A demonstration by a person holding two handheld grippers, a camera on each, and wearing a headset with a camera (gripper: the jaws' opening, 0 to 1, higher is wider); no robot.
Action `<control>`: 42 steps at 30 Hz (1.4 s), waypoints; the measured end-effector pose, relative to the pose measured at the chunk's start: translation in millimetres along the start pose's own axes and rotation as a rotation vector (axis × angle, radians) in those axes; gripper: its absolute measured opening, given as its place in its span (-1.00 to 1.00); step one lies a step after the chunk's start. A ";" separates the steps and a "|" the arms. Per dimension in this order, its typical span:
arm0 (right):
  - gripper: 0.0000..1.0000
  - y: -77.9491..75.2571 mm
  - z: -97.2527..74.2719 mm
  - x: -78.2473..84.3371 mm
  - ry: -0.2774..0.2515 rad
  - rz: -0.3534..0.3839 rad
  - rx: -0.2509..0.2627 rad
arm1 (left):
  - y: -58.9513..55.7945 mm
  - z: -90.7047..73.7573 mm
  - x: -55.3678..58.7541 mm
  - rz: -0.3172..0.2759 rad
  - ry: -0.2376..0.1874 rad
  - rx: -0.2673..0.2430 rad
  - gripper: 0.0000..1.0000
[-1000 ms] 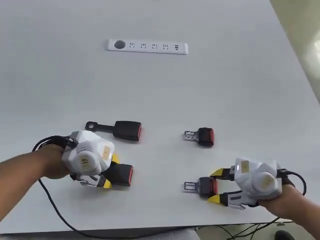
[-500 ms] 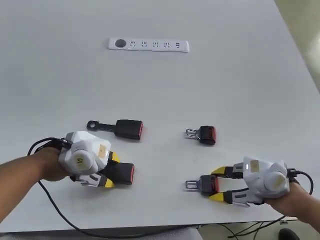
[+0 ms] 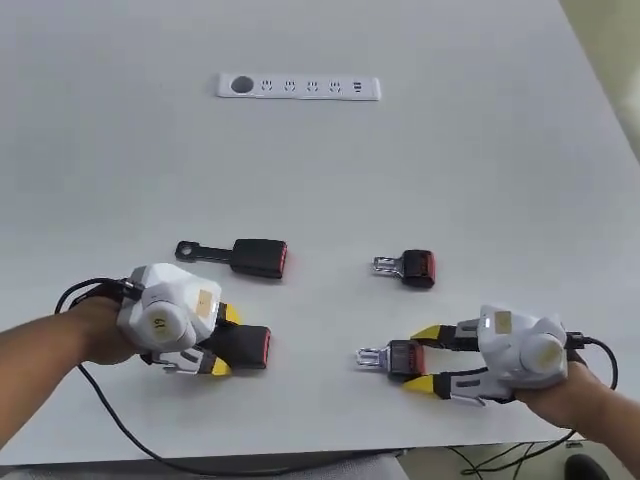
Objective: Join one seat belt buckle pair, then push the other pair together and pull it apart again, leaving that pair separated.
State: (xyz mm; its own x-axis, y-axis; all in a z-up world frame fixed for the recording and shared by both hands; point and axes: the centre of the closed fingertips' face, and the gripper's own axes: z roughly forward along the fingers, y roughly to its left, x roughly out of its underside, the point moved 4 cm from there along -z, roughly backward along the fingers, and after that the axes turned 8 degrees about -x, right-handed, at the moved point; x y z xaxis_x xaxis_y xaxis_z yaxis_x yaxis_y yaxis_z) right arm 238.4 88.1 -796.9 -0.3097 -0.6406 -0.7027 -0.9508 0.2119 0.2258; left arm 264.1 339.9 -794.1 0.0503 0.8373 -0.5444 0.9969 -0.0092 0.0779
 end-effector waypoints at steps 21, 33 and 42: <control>-0.32 4.6 46.8 -46.3 -0.017 -0.016 -0.010 | 0.2 0.1 -0.1 -0.015 0.015 -0.007 -0.32; -0.32 8.5 76.6 -68.3 -0.019 -0.032 -0.013 | 0.1 -0.4 0.8 -0.023 0.017 -0.011 -0.32; -0.33 9.9 84.5 -74.2 0.009 -0.061 -0.007 | 0.5 0.2 1.0 -0.024 0.021 -0.011 -0.32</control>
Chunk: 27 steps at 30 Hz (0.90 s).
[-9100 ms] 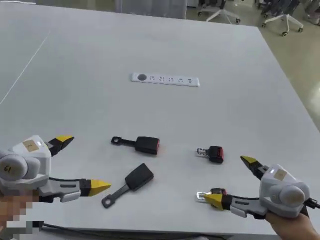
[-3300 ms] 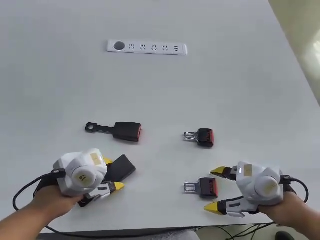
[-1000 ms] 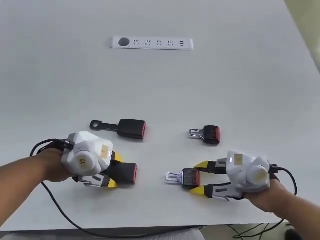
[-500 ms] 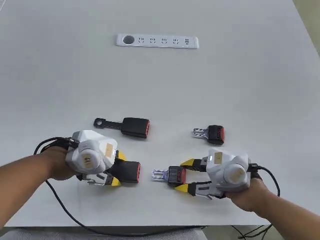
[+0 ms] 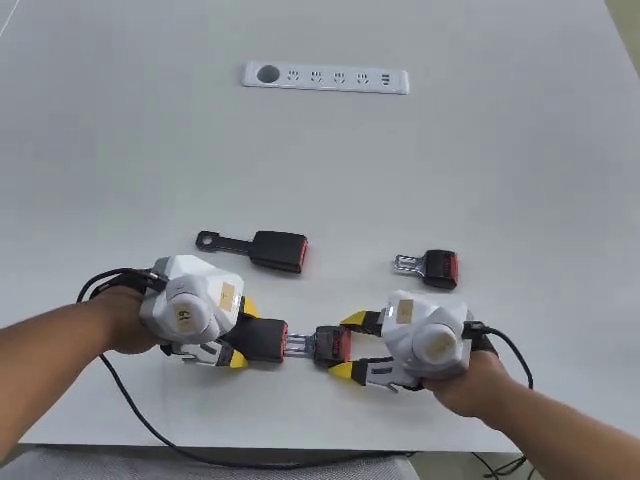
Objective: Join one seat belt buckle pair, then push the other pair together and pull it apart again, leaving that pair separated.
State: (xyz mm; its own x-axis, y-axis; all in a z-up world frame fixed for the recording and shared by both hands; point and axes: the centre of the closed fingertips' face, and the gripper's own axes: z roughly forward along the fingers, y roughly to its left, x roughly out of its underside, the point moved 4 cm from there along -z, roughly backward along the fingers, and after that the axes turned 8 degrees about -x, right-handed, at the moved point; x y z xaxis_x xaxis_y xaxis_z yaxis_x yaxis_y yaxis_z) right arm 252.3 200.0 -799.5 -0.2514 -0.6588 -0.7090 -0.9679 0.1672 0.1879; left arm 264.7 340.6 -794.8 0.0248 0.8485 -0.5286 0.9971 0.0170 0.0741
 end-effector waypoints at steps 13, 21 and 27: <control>-0.33 2.4 6.5 -8.0 -0.012 0.031 -0.004 | -1.1 1.3 -2.7 0.000 0.003 -0.004 -0.32; -0.35 3.8 12.8 -16.6 -0.008 0.062 -0.021 | -1.2 1.9 -3.1 0.013 0.003 -0.002 -0.32; -0.35 3.2 19.4 -18.9 0.006 0.076 -0.004 | -1.8 1.8 -3.0 0.018 0.007 0.003 -0.32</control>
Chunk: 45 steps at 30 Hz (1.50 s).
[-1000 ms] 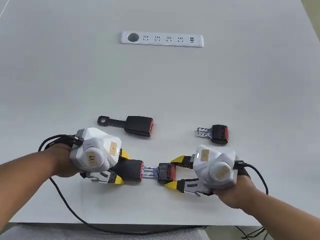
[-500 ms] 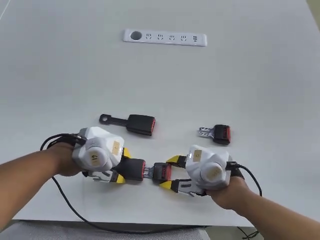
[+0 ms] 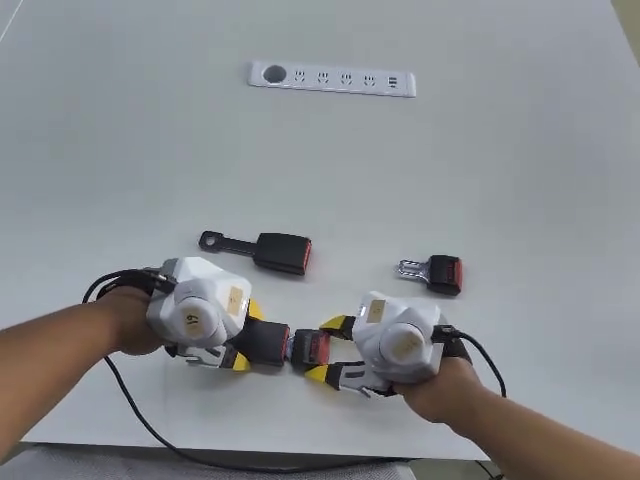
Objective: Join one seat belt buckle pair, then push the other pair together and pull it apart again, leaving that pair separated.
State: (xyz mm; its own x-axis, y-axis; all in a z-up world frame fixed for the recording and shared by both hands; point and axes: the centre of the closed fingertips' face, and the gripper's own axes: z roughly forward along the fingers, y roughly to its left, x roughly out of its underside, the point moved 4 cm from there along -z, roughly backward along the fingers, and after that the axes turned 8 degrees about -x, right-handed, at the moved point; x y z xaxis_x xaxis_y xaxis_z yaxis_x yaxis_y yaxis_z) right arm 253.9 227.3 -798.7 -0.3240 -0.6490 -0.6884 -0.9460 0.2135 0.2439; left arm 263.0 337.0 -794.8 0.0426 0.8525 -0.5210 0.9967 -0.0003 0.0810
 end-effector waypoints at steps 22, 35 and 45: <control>-0.36 2.5 -0.9 0.1 0.028 -0.070 0.003 | 1.6 -1.4 0.5 0.016 -0.013 0.008 -0.32; -0.37 2.0 -2.6 2.2 -0.006 -0.127 -0.004 | 2.0 -2.8 3.6 -0.009 -0.075 0.011 -0.33; -0.38 1.0 -2.5 2.9 -0.033 -0.155 -0.018 | 0.5 -3.4 4.9 -0.021 -0.111 0.017 -0.34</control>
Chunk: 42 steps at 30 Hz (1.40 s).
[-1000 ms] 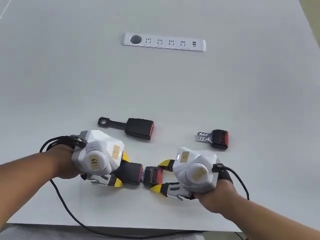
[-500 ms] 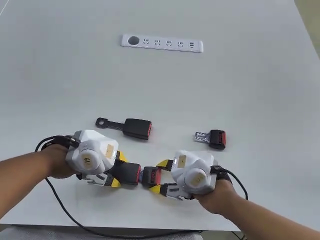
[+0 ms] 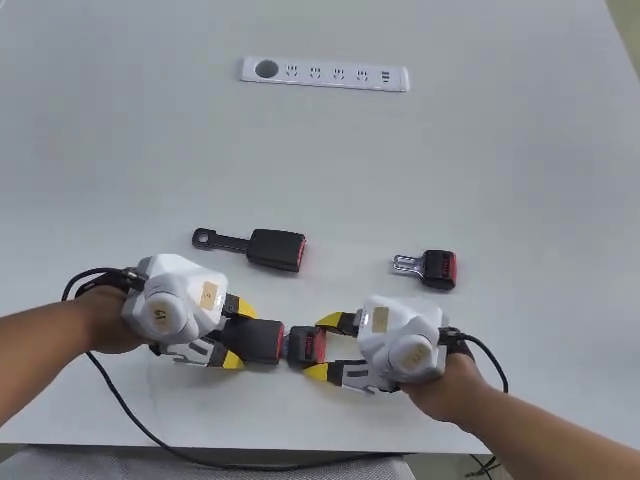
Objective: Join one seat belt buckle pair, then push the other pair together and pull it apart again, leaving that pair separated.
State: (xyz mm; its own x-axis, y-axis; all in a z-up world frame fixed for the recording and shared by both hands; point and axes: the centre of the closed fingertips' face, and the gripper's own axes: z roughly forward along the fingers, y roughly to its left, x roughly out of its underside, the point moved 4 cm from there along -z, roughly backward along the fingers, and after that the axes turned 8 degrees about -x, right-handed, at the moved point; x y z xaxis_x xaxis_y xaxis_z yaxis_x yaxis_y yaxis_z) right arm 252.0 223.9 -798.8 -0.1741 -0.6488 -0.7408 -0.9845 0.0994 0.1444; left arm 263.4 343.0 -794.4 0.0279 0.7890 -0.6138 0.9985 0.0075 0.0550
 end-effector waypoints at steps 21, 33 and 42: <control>-0.38 0.2 -0.3 -0.5 0.004 -0.018 0.029 | 1.2 0.6 2.4 -0.024 -0.021 -0.006 -0.34; -0.38 1.4 -0.6 -0.8 0.007 -0.012 0.043 | 1.0 -0.8 1.5 -0.039 -0.028 -0.004 -0.34; -0.38 1.9 -0.2 -0.8 0.003 -0.008 0.043 | 1.3 -1.0 2.7 -0.047 -0.036 -0.011 -0.34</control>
State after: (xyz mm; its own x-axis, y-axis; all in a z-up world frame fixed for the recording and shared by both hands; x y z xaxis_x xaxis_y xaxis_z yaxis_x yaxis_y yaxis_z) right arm 250.3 224.5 -797.8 -0.1658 -0.6522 -0.7397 -0.9859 0.1264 0.1095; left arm 264.8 345.8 -795.3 -0.0167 0.7648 -0.6441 0.9981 0.0505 0.0341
